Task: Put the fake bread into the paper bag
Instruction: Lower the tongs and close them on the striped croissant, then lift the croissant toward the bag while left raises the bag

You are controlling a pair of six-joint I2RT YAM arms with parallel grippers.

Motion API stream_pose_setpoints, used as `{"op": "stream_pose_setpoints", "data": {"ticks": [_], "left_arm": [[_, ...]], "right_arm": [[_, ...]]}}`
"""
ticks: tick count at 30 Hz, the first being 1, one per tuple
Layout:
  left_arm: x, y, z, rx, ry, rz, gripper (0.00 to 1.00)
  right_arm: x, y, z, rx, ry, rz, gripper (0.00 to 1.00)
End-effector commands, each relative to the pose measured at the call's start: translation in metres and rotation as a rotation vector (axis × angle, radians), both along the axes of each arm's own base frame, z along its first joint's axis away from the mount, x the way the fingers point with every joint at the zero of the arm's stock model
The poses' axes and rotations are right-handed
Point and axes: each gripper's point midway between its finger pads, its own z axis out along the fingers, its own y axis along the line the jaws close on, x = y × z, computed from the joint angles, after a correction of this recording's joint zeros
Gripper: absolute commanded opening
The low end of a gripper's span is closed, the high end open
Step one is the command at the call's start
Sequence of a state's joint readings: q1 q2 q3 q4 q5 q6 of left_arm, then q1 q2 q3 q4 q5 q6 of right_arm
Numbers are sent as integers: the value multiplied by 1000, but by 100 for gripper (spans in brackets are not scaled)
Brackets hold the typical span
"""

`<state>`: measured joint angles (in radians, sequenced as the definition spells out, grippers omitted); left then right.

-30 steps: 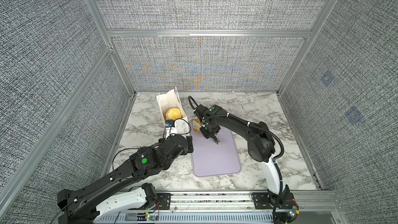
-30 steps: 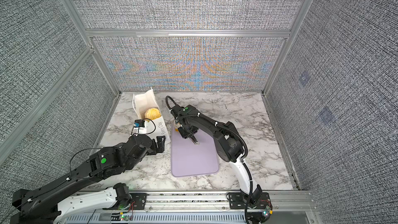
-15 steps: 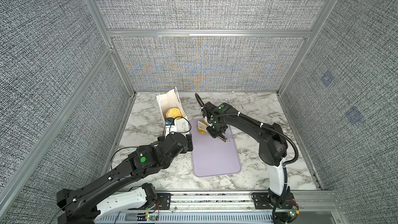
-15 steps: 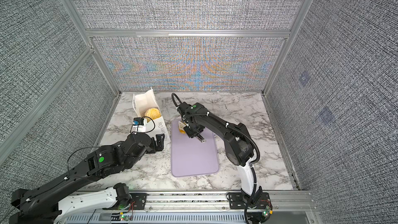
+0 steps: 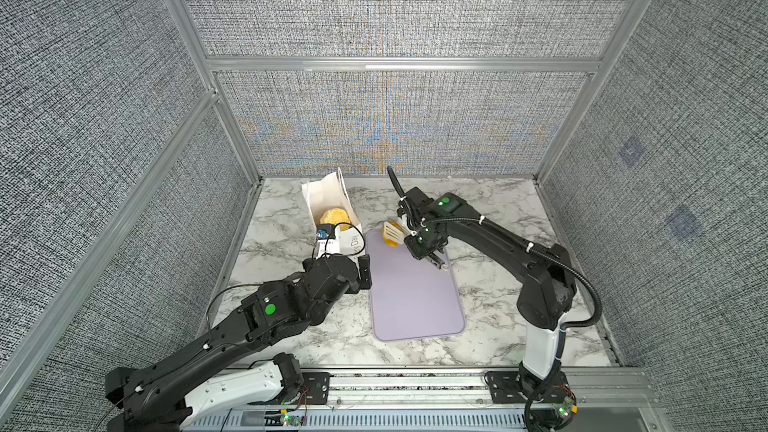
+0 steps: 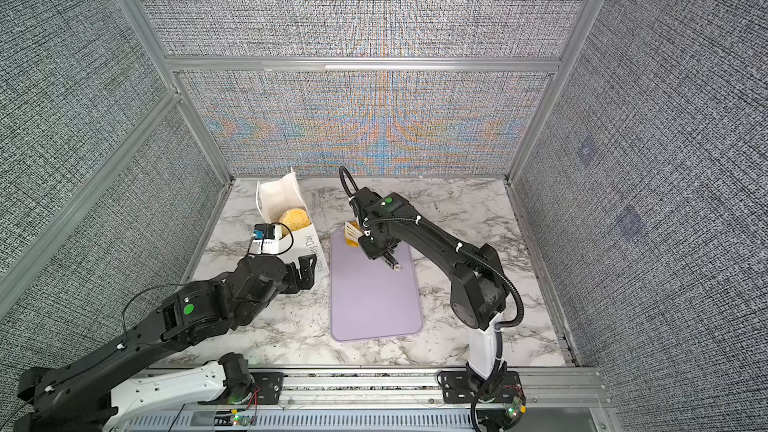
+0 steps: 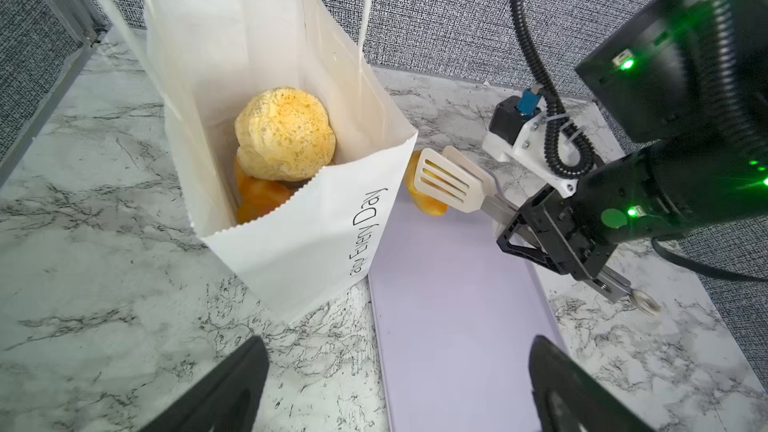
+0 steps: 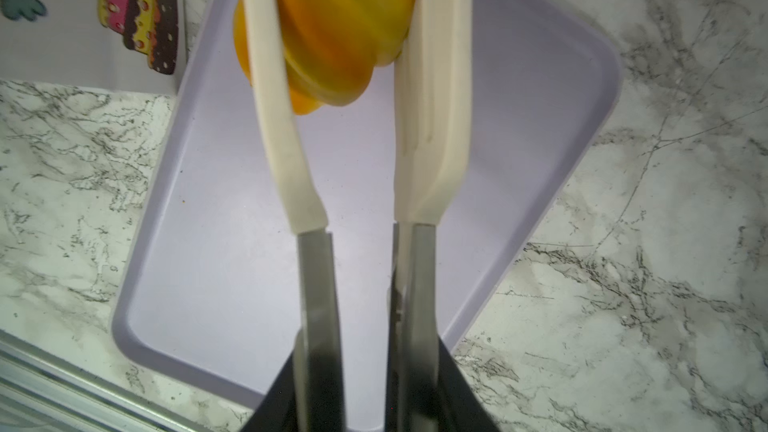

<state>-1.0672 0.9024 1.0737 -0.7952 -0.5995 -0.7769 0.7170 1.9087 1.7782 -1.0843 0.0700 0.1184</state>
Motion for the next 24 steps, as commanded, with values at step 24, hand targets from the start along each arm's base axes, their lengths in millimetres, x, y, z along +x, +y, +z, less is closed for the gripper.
{"op": "stream_pose_setpoints", "data": {"ticks": [24], "left_arm": [[16, -19, 28, 61, -71, -36, 99]], "right_arm": [[0, 4, 102, 183, -176, 0, 36]]}}
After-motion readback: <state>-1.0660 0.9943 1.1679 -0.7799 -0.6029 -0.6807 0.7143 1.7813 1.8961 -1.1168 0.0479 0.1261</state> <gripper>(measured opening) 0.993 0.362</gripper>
